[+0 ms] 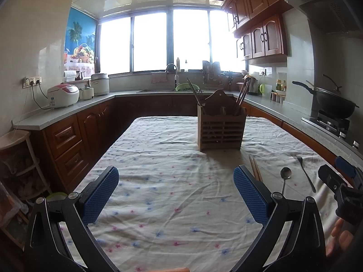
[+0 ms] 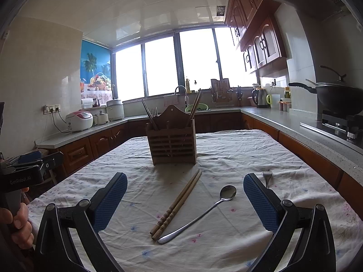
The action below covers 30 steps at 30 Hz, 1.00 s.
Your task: Organize utensils
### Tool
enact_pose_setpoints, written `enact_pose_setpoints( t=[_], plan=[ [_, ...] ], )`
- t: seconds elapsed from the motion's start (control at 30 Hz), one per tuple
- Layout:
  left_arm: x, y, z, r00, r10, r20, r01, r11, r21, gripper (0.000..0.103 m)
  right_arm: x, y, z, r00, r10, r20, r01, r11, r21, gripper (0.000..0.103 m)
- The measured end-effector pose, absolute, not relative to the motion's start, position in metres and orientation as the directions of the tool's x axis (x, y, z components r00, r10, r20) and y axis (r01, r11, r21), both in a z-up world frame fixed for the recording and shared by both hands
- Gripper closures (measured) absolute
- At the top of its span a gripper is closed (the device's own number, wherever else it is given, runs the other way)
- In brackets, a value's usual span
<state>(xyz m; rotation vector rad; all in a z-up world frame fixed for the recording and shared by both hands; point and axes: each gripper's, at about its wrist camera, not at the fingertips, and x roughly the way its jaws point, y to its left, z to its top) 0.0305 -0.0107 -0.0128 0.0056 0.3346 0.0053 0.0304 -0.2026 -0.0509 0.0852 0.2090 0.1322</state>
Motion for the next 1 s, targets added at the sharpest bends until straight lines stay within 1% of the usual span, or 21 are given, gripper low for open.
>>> enact_pose_setpoints(
  t=[1.0],
  plan=[
    [0.0351, -0.0109, -0.0152, 0.941, 0.008, -0.339, -0.003, 1.0, 0.014, 0.0, 0.0305, -0.1974, -0.045, 0.97, 0.151, -0.19, -0.133, 0.986, 0.102, 0.0]
  ],
)
